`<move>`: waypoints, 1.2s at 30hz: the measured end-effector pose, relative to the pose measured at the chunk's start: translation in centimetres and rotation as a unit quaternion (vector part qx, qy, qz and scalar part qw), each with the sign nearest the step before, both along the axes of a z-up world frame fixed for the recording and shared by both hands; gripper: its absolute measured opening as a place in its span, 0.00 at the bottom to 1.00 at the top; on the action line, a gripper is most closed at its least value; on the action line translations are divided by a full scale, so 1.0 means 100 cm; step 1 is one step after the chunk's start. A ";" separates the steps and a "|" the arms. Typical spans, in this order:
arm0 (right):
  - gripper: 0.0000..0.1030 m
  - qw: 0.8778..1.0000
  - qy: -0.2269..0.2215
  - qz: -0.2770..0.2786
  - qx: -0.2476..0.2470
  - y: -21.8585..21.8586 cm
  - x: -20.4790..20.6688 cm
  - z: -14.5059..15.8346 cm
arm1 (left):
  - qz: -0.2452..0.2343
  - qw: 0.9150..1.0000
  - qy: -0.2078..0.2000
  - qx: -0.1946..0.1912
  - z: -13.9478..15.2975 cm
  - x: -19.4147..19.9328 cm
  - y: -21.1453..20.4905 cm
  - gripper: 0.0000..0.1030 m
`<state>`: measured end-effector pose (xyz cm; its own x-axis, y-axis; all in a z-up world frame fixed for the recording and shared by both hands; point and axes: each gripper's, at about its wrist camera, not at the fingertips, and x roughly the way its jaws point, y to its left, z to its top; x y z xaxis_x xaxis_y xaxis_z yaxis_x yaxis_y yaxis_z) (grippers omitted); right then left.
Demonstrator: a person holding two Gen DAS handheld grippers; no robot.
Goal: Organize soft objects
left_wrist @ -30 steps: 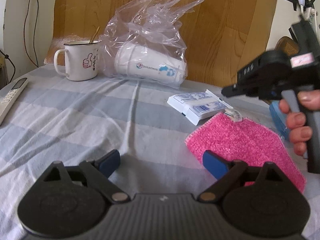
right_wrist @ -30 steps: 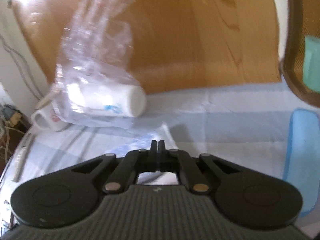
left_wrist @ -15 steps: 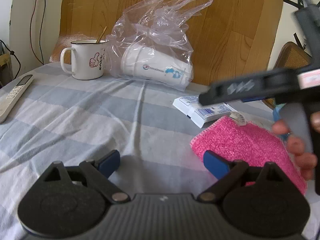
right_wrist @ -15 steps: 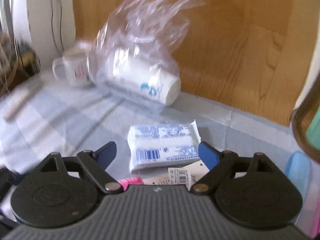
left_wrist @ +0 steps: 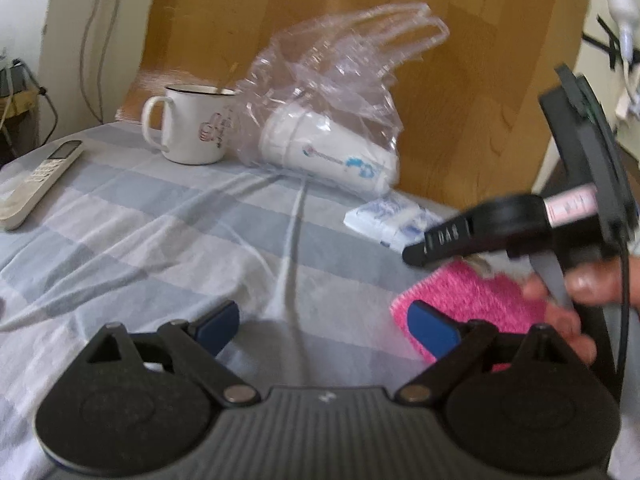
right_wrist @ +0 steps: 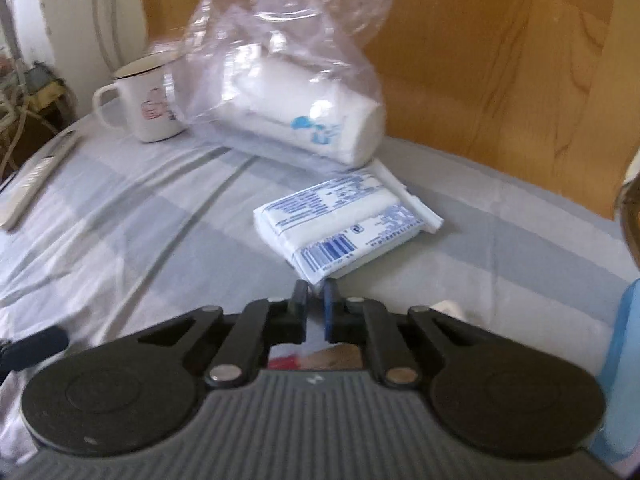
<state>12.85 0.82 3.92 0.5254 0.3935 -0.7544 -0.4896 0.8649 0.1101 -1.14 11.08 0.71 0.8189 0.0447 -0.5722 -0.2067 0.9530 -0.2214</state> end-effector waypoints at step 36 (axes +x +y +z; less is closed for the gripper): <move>0.03 0.990 0.019 -0.024 0.136 0.003 -0.019 0.020 | 0.048 0.997 -0.031 -0.043 0.002 -0.007 0.025 0.94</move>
<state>10.99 1.11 5.92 0.5218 0.5603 -0.6433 -0.4403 0.8227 0.3595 -1.83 13.53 0.90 0.8471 0.0773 -0.5257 -0.2796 0.9062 -0.3173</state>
